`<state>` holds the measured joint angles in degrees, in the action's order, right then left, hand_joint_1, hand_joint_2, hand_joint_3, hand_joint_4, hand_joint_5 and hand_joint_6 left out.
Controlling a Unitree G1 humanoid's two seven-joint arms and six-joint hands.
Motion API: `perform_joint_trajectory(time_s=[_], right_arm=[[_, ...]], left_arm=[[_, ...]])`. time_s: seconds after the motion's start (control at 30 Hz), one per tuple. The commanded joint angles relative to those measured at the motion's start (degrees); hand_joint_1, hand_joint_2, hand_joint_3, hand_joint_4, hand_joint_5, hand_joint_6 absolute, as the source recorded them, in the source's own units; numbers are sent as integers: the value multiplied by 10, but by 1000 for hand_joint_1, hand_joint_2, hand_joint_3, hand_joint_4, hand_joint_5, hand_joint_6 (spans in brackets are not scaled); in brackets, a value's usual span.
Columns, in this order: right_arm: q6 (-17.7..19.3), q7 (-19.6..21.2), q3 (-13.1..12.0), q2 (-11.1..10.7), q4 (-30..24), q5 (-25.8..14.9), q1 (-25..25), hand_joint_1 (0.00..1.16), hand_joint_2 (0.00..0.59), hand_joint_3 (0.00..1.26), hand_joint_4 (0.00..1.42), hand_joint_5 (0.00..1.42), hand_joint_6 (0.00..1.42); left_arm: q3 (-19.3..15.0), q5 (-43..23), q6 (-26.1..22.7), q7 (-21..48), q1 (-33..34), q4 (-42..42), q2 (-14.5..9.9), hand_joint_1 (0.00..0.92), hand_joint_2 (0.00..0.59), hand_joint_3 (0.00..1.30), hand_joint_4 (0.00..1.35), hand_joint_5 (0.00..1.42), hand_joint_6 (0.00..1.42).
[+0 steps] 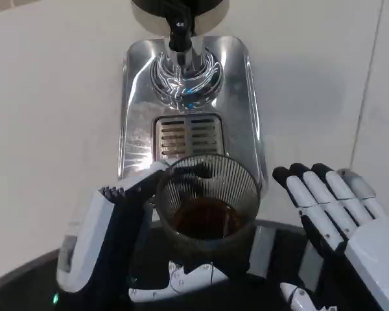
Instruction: Grasp the cup under the faucet to collect the drink, then remove the cup.
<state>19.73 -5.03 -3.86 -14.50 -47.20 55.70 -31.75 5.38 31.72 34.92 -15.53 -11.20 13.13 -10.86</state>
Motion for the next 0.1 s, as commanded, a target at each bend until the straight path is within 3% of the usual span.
perform_joint_trajectory(time_s=[0.03, 0.1], right_arm=[[-4, 8, 4, 5, 7, 8, 6, 97, 528, 0, 0, 0, 0], [-10, 5, 6, 8, 7, 10, 15, 99, 528, 0, 0, 0, 0]], left_arm=[[-10, -17, 6, -9, 12, -12, 10, 733, 74, 1144, 1077, 1253, 1424], [-15, -18, 7, -8, 15, -16, 9, 733, 74, 1146, 1078, 1253, 1424]])
